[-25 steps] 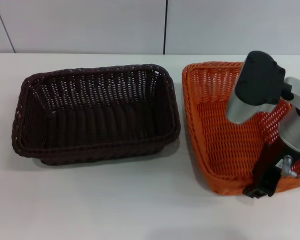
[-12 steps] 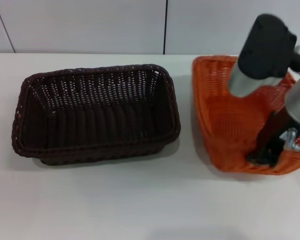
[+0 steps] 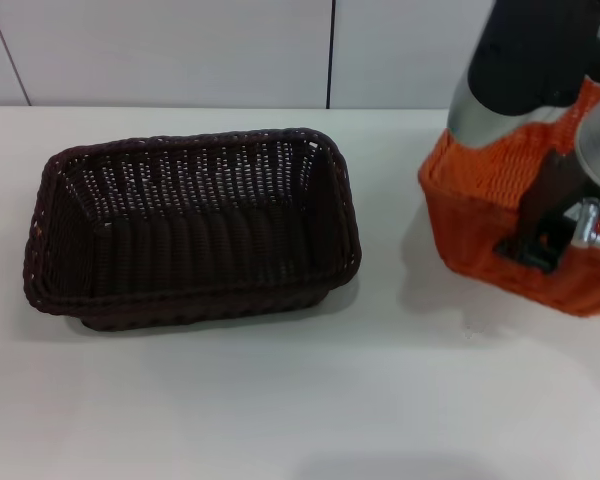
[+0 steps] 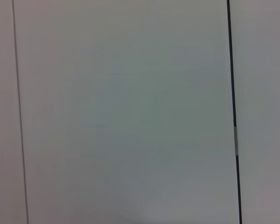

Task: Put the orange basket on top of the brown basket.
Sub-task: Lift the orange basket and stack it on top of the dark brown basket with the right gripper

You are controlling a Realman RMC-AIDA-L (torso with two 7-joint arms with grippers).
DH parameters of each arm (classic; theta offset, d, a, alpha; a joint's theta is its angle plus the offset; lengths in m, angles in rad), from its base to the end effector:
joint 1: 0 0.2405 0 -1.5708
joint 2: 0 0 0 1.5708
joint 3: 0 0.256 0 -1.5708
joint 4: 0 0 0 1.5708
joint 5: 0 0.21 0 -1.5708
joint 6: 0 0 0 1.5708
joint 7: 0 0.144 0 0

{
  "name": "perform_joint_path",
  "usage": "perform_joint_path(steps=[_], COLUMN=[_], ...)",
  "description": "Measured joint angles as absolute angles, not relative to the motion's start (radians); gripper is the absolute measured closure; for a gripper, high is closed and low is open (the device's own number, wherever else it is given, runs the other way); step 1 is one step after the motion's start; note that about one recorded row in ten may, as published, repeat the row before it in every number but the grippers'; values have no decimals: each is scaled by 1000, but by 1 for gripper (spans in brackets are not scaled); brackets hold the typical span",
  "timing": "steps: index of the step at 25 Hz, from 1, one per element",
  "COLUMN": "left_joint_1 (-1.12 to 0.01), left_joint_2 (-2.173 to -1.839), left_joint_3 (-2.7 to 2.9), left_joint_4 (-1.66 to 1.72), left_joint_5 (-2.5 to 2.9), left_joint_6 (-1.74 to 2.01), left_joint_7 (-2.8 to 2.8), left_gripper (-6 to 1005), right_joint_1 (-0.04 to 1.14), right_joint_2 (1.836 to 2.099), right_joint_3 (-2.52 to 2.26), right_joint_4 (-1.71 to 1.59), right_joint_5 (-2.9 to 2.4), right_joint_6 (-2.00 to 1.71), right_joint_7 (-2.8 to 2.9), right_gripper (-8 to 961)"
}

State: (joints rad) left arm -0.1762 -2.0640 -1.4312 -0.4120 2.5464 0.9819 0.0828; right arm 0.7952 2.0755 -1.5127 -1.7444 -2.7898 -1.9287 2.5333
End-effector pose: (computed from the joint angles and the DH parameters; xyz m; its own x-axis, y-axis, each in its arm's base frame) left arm -0.3980 0.2885 0.0455 0.7592 0.0304 0.6502 0.6185 0.2772 -0.7352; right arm 0.0747 0.3353 0.0382 0.8120 -0.3221 0.4868 -0.0718 -0.8827 -0.4643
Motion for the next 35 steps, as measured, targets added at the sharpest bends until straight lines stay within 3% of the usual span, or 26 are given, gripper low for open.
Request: perform_joint_path(steps=[8,14,21,24,29,35], left_joint_1=[-179,-181,-188,-190,-190,-189], left_joint_2=[-2065,-2068,-2069,-2069,-2069,-2067], left_joint_3=[-1431,-1431,-1431,-1431,-1431,-1431], left_joint_4=[-406,-393,-358,-350,-349,-356], left_joint_5=[2545,2537,2535,2535,2526,2502], left_joint_6=[980,980,977,977,981,983], left_joint_7=[83,82,23,18,17,17], left_gripper=[214,215,214,214,214,214], right_joint_1=[806,694,669,652,629,548], right_joint_2=[2074,2076,2075,2053,2043,2061], right_joint_3=[-1617,-1844,-1899,-1939,-1959,-1948], right_joint_4=[-1846,-1957,-1997,-2000,-1977,-1973], right_joint_5=[-2859,-2900,-2916,-2912,-2911,-2917], right_joint_6=[-1860,-1710,-1635,-1570,-1527,-1432], right_joint_7=[2456,2136,1956,1854,1724,1526], right_gripper=[802,802,802,802,803,803])
